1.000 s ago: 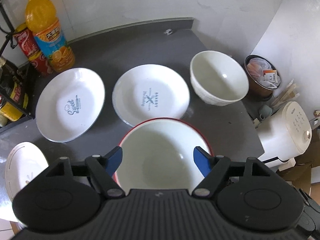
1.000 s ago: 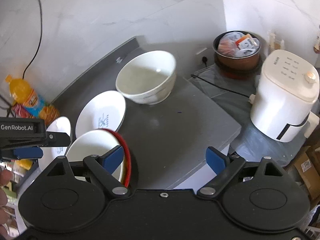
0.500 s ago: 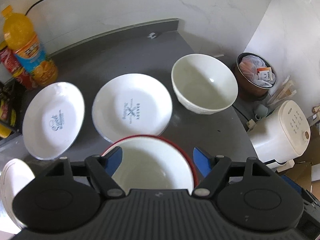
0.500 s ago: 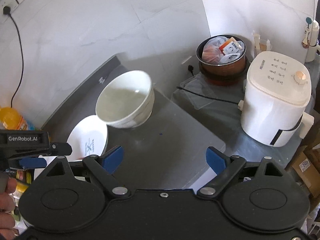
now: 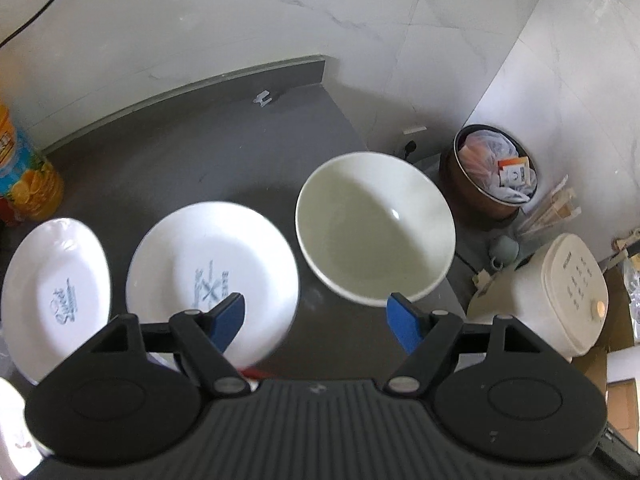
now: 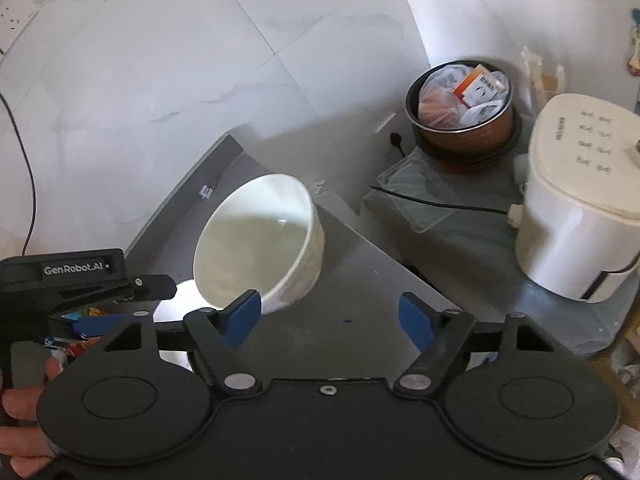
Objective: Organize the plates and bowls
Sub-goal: 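Move both grippers to the smaller white bowl, then close both grippers on the rim of the smaller white bowl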
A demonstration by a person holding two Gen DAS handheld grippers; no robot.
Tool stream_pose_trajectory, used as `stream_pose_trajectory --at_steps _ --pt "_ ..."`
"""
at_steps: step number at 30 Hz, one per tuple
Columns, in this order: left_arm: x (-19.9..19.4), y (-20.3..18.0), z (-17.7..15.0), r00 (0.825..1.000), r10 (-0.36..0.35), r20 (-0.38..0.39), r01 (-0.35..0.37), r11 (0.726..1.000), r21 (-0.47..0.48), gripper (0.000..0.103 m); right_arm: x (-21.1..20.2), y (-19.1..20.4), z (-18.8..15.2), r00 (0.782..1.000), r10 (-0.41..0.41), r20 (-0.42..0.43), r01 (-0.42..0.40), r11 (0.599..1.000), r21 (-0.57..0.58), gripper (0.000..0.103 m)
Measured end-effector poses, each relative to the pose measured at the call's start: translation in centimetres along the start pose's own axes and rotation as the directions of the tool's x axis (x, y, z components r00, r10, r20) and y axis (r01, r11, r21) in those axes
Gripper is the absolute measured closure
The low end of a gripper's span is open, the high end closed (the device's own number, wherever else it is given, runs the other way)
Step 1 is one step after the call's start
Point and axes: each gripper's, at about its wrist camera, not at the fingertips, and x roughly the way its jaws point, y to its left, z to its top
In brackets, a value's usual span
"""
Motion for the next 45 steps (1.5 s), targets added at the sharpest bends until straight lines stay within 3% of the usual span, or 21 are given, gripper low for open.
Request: stream_pose_trajectory --at_steps 14,19,23,25,28,34,45 --pt "6.2 1.0 3.3 0.999 0.002 -0.041 -0.004 0.999 -0.042 0.032 7.0 0.9 2.3 0.994 0.03 -0.106 -0.025 0.999 0.047 0.043" --pt "8.3 1.2 3.9 0.998 0.001 -0.064 -0.005 0.998 -0.055 0.048 8.9 1.1 2.7 0.991 0.023 -0.133 -0.015 0.998 0.059 0.046" --pt "9.5 1.3 4.2 0.996 0.019 -0.083 -0.023 0.998 -0.055 0.056 10.3 1.1 2.8 0.987 0.014 -0.162 -0.005 0.998 0.058 0.054" --pt "10.1 1.4 4.3 0.996 0.028 -0.088 -0.033 0.998 -0.058 0.065 11.0 1.1 2.8 0.984 0.01 -0.177 0.0 0.998 0.056 0.057" --pt "11.0 1.7 4.3 0.993 0.019 -0.113 -0.028 0.997 -0.079 0.079 12.0 1.1 2.6 0.978 0.012 -0.206 0.001 0.998 0.065 0.077" --pt "11.7 2.4 4.1 0.994 -0.008 -0.112 -0.004 0.995 -0.1 0.097 11.4 1.7 2.4 0.983 -0.019 -0.18 0.024 0.999 0.026 0.081" --pt "9.6 2.3 3.7 0.996 -0.04 -0.081 0.033 0.996 -0.085 0.098 8.5 2.2 2.5 0.989 -0.021 -0.143 0.026 0.999 0.032 0.081"
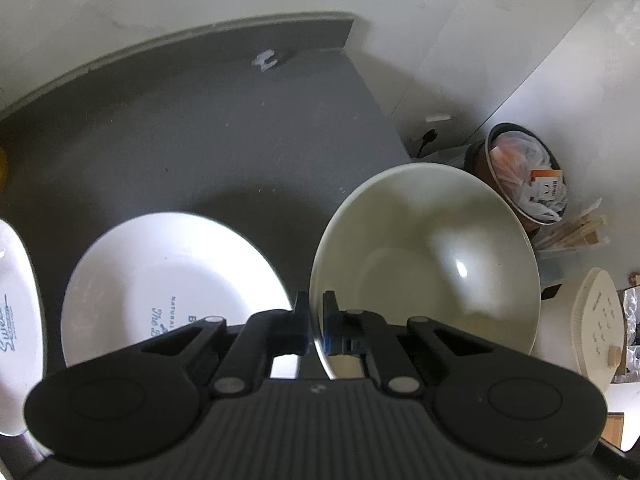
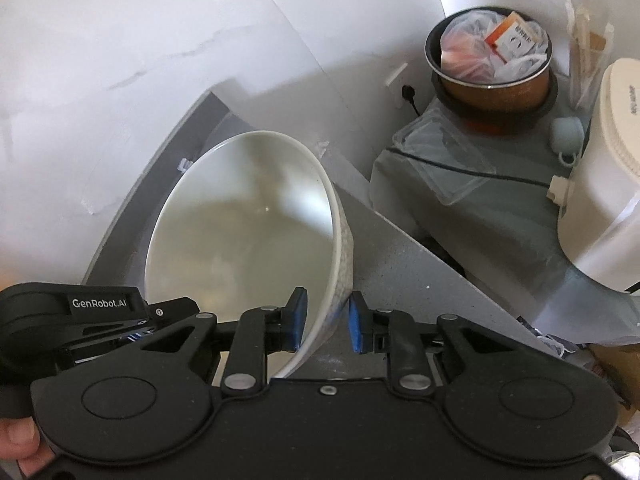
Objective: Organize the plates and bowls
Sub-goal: 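Close both grippers on the rim of the smaller white bowl, then carry the white bowl over the stacked bowls and lower it in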
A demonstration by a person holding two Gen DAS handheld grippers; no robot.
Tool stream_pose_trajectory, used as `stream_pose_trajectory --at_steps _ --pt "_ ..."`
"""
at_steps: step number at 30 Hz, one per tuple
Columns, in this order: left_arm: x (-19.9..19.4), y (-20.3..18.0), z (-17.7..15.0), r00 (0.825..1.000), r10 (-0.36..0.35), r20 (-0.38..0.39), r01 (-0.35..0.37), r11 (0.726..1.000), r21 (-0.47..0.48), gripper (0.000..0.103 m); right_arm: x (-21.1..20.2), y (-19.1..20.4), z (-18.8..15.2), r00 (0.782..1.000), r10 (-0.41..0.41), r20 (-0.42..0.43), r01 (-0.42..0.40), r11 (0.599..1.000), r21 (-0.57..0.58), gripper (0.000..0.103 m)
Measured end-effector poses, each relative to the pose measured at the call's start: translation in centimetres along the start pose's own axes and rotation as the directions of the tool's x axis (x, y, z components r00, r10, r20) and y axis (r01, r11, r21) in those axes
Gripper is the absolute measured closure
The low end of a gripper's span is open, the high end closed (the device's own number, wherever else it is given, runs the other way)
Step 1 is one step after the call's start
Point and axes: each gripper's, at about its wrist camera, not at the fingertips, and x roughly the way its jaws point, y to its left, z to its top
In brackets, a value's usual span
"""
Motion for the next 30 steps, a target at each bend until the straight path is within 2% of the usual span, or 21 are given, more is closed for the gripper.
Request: stream_pose_trajectory --at_steps 10,17,30 --pt "-3.6 -0.2 -1.0 0.999 -0.027 0.032 0.027 1.0 0.004 0.099 -3.6 0.5 -0.7 0.999 0.027 0.025 -0.028 0.999 0.026 0.081" --pt "-6.2 0.2 -2.1 0.997 -0.051 0.061 0.051 0.999 0.0 0.099 -6.2 1.2 -1.6 0.997 0.048 0.056 -0.048 0.999 -0.005 0.081" --pt "-9.9 1.9 -5.2 0.993 -0.045 0.109 0.048 0.999 -0.024 0.099 -9.1 2.6 -4.4 0.994 0.087 0.068 -0.083 0.994 -0.07 0.081"
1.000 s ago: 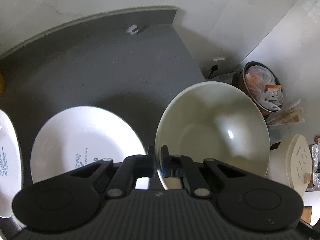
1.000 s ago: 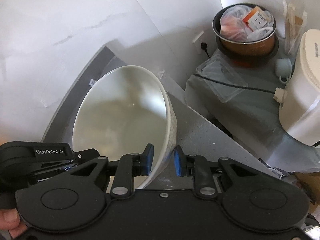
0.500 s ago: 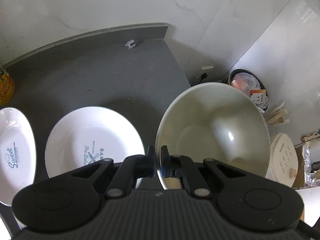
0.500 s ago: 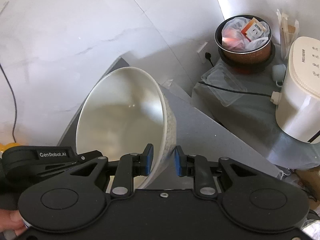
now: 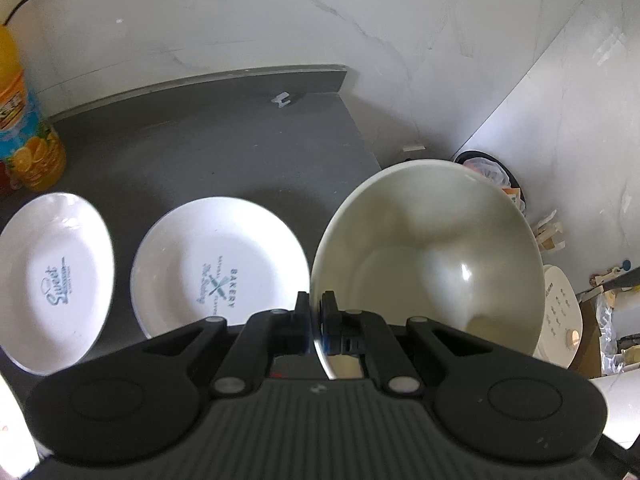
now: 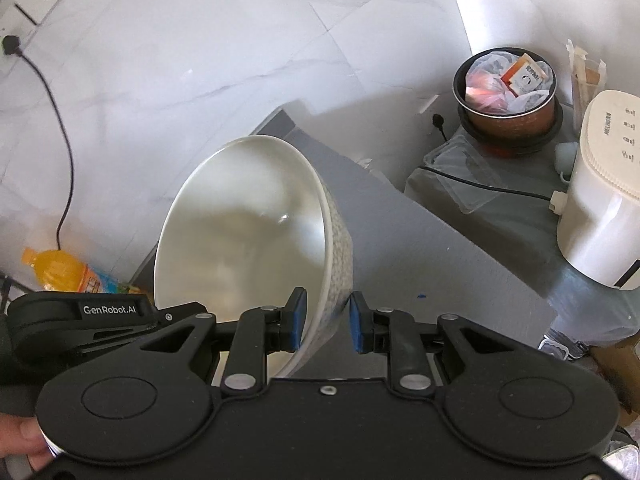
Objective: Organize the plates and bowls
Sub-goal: 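Carry the white bowl over the stacked bowls and lower it in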
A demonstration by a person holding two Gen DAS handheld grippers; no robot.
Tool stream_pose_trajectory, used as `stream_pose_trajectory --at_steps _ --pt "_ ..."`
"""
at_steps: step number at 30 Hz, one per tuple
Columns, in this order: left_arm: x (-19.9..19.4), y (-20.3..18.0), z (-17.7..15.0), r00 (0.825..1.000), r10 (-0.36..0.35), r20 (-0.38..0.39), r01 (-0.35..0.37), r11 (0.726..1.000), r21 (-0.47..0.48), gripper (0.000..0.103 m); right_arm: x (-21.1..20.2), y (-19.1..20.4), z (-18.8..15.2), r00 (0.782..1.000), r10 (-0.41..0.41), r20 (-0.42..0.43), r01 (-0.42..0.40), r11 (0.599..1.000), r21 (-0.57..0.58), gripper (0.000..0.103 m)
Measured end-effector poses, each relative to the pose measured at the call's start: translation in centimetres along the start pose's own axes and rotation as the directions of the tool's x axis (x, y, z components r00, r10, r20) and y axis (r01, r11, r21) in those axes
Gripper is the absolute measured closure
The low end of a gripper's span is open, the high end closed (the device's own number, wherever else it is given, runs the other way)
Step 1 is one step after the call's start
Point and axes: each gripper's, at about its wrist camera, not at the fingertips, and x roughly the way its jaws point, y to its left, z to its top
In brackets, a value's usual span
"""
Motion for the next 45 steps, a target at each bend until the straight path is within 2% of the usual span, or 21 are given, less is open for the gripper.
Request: stream_pose_trajectory --at_steps 24,37,45 --pt "-4.5 3.4 -6.2 0.999 0.031 0.018 -0.029 0.997 -0.071 0.098 -2.5 1.4 -4.8 0.999 0.032 -0.045 -0.036 0.994 -0.099 0.081" --pt "-4.7 6.2 -8.3 0.998 0.056 -0.015 -0.058 0.991 -0.125 0.098 -1.2 3.7 -7.4 0.993 -0.009 -0.121 -0.02 0.971 -0.238 0.081" --pt "-4.4 7.9 -9.3 0.996 0.067 -0.05 -0.074 0.986 -0.148 0.098 -0.4 4.5 -8.6 0.986 -0.035 -0.162 -0.012 0.959 -0.282 0.08"
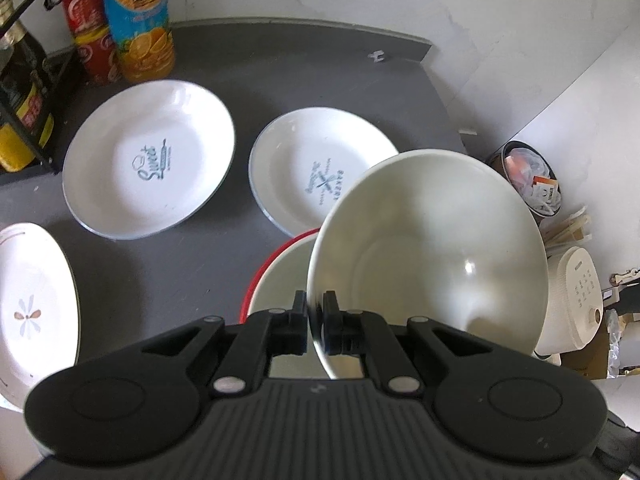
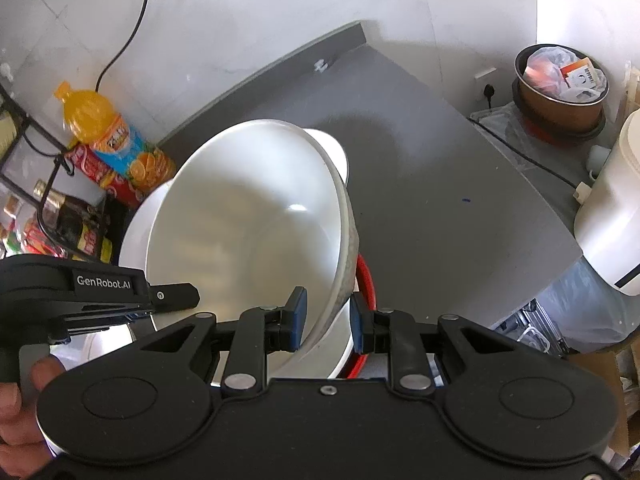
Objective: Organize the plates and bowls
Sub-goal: 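Carry the white bowl over the stacked bowls and lower it in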
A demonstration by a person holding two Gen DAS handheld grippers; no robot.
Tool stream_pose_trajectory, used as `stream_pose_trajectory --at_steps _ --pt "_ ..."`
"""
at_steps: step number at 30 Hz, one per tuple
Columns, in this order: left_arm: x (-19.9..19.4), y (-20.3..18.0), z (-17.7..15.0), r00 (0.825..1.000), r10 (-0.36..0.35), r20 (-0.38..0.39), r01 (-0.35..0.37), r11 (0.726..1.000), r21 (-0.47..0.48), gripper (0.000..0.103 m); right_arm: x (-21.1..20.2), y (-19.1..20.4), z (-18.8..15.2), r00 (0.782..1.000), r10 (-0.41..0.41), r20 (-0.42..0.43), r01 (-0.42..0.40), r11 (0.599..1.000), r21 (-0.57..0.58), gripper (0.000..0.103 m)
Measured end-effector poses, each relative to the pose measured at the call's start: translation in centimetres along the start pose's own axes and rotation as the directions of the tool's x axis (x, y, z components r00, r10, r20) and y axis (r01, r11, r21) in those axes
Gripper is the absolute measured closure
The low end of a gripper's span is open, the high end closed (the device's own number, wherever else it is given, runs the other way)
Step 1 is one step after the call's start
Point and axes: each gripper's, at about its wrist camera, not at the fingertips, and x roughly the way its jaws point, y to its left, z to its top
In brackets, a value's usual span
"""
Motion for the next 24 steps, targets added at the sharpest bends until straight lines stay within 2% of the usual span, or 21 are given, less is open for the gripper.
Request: stream_pose_trajectory --at_steps 7,24 --pt "0.6 0.6 -0.2 1.0 0.01 -0.015 -0.01 1.0 -0.01 0.096 0.4 2.0 -0.4 0.998 -0.062 0.002 0.061 0.992 -0.113 0.079" --pt "0.8 0.7 -0.1 0.998 0.063 -0.018 -0.063 0.998 0.012 0.096 1.7 3.4 -0.9 0.995 -0.085 -0.045 0.073 0.972 -0.224 0.079"
